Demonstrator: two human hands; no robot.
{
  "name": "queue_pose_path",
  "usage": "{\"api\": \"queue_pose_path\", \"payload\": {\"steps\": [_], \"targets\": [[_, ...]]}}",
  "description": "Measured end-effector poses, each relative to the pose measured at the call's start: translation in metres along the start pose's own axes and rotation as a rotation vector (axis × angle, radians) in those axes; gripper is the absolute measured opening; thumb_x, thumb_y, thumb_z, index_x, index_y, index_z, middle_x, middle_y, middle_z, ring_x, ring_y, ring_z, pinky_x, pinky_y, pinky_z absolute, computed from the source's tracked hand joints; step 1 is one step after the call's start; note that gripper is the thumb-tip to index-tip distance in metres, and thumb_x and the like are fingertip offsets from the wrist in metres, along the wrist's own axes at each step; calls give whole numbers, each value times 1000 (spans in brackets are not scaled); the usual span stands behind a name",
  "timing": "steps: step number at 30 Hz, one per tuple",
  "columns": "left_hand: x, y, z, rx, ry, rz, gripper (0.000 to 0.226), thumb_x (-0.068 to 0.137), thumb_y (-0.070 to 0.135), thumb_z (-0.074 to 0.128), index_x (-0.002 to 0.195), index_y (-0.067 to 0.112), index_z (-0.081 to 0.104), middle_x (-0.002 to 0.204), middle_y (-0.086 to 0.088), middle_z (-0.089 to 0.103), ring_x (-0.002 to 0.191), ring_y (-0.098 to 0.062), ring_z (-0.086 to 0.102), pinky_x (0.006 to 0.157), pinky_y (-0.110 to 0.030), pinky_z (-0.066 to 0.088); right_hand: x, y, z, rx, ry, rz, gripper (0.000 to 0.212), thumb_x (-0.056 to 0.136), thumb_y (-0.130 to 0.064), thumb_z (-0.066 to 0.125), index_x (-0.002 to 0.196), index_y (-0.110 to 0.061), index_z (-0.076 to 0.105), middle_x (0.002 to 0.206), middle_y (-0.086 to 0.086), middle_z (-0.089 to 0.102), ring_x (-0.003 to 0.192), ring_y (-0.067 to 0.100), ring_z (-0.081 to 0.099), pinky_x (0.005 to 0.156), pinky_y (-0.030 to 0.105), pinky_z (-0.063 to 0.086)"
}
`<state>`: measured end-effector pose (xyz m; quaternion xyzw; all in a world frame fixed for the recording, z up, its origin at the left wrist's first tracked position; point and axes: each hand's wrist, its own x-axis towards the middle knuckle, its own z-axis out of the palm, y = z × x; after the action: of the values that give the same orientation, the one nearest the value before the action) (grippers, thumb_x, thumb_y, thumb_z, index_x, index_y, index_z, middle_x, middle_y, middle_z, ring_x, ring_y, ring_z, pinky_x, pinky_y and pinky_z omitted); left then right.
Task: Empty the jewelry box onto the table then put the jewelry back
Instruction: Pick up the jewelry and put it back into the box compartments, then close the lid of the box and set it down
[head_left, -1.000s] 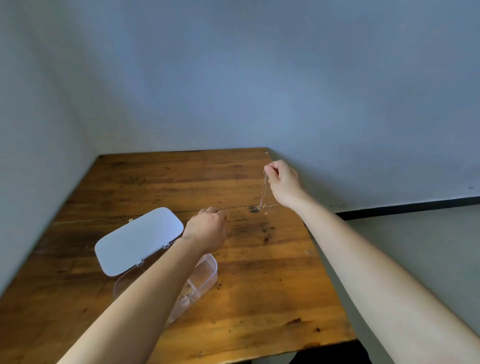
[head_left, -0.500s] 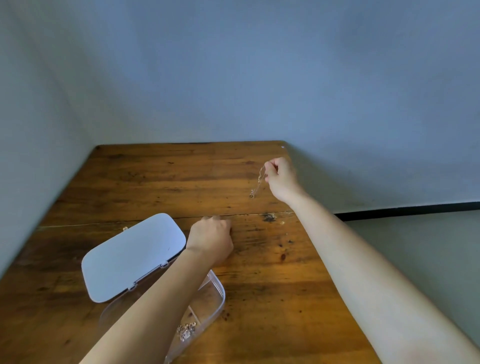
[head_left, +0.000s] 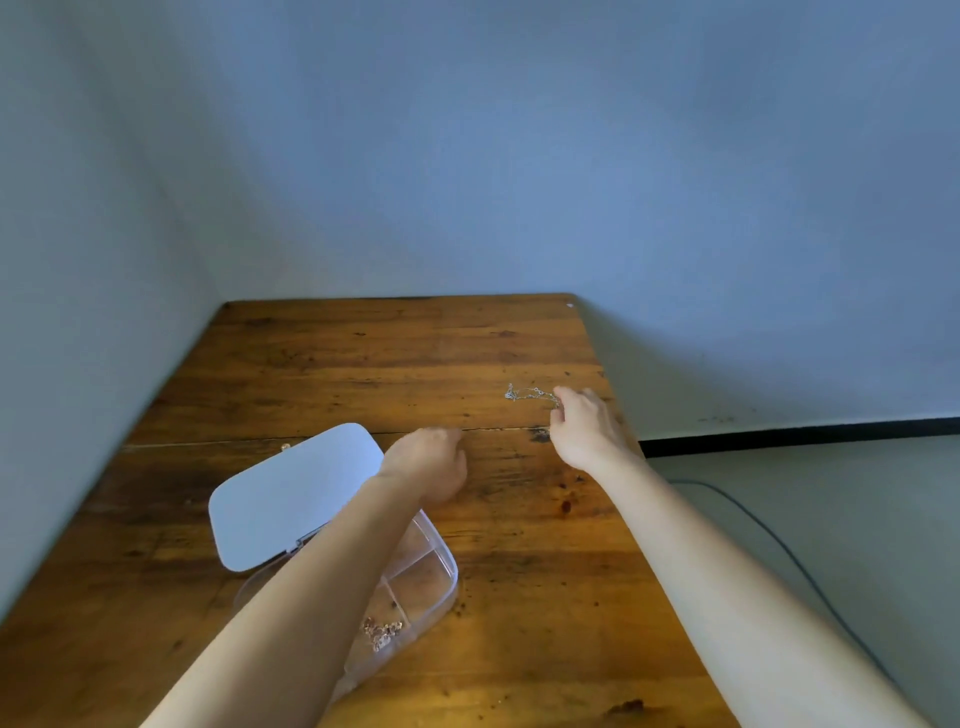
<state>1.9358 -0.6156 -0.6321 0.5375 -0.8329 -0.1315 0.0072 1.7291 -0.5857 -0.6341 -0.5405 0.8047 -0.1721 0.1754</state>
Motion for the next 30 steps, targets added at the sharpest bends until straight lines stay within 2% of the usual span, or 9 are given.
{"api": "queue_pose_path", "payload": {"steps": [5, 8, 10, 13, 16, 18, 21, 26, 30], "targets": [[-50, -36, -20, -291, 391, -86, 43, 101, 29, 49, 139, 11, 53, 150, -14, 48, 141, -32, 40, 113, -42, 34, -45, -22, 11, 178, -41, -123, 46, 104, -32, 46, 149, -22, 41, 153, 6, 43, 133, 26, 49, 109, 43, 41], [-94, -66, -15, -344, 492, -261, 50, 100, 33, 50, 146, 15, 44, 159, -14, 33, 148, -31, 24, 117, -46, 24, -81, -36, 31, 316, -109, -176, 57, 99, -51, 49, 149, -25, 41, 148, -1, 49, 120, 16, 56, 98, 35, 45], [-120, -85, -7, -370, 528, -426, 60, 98, 34, 52, 151, 14, 34, 162, -18, 21, 150, -33, 14, 119, -48, 19, -107, -44, 44, 451, -206, -180, 81, 86, -71, 55, 152, -30, 33, 149, -5, 46, 117, 10, 54, 95, 32, 45], [-149, -104, 8, -669, 538, -652, 72, 95, 32, 57, 154, 12, 21, 164, -18, 9, 151, -35, 8, 119, -51, 19, -141, -49, 67, 532, -321, -218, 127, 54, -88, 71, 156, -42, 10, 161, -14, 27, 137, 9, 40, 111, 43, 40], [-158, -113, 14, -1072, 556, -786, 73, 96, 28, 57, 156, 14, 17, 162, -13, 24, 146, -35, 29, 113, -51, 33, -166, -50, 85, 435, -386, -265, 153, 36, -87, 80, 150, -52, -16, 167, -18, 5, 152, 10, 15, 120, 51, 25], [-158, -119, 12, -1249, 586, -818, 66, 98, 23, 57, 154, 15, 23, 156, -12, 37, 137, -34, 43, 105, -46, 42, -178, -48, 96, 399, -375, -278, 156, 33, -88, 80, 144, -56, -24, 167, -20, 1, 153, 11, 8, 121, 49, 22], [-152, -122, 4, -1561, 562, -821, 43, 97, 15, 58, 138, 9, 47, 136, -15, 57, 105, -27, 63, 83, -40, 56, -187, -44, 105, 403, -264, -297, 143, 42, -87, 77, 148, -57, -14, 166, -18, 14, 150, 12, 20, 118, 48, 30], [-140, -127, -12, -1463, 553, -920, 38, 94, 25, 65, 128, 11, 61, 118, -10, 65, 98, -28, 63, 83, -43, 57, -189, -43, 108, 445, -175, -290, 133, 39, -86, 78, 147, -60, 4, 155, -19, 39, 137, 6, 39, 108, 36, 39], [-144, -135, -19, -1384, 553, -838, 34, 96, 18, 62, 130, 15, 61, 119, -9, 66, 98, -27, 65, 79, -38, 58, -188, -44, 109, 466, -165, -253, 132, 37, -82, 82, 145, -58, 12, 150, -18, 46, 132, 5, 44, 104, 33, 41]]}}
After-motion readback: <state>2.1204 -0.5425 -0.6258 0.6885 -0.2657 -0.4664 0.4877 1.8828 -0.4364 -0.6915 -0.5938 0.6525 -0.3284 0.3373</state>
